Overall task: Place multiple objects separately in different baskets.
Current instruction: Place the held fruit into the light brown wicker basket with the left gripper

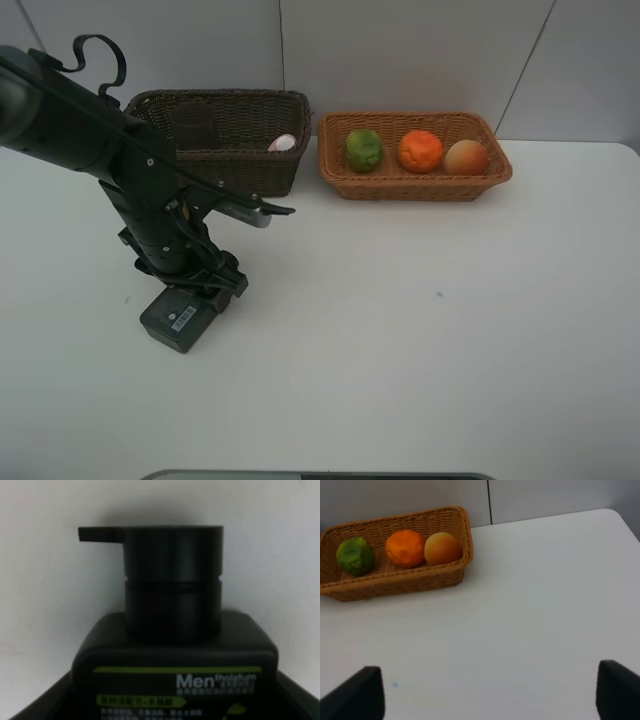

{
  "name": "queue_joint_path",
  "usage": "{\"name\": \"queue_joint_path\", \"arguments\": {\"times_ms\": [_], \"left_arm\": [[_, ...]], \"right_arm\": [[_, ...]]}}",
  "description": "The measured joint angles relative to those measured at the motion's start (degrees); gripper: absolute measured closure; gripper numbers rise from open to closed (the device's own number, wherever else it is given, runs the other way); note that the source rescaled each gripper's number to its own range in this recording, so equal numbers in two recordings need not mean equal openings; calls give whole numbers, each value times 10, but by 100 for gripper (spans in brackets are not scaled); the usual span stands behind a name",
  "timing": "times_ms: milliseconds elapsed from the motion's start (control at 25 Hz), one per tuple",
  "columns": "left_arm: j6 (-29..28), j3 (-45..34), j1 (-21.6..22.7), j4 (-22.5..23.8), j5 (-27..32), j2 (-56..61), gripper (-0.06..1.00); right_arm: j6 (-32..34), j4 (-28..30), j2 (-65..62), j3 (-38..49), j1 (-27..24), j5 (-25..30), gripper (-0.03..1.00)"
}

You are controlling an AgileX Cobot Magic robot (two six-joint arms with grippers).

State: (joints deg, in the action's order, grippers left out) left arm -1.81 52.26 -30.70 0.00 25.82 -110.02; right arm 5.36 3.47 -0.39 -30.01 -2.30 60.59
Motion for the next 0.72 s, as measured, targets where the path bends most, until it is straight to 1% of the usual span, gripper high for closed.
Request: {"name": "queue_joint_path", "arguments": {"times_ms": [360,520,720], "left_arm": [[0,2,0,0,2,0,15],[0,26,0,-3,33,2,15],[0,62,0,-3,65,36,15]], "right_arm": [[0,0,0,0,0,0,7],[0,0,0,0,0,0,7],[0,0,0,0,0,0,7]]}}
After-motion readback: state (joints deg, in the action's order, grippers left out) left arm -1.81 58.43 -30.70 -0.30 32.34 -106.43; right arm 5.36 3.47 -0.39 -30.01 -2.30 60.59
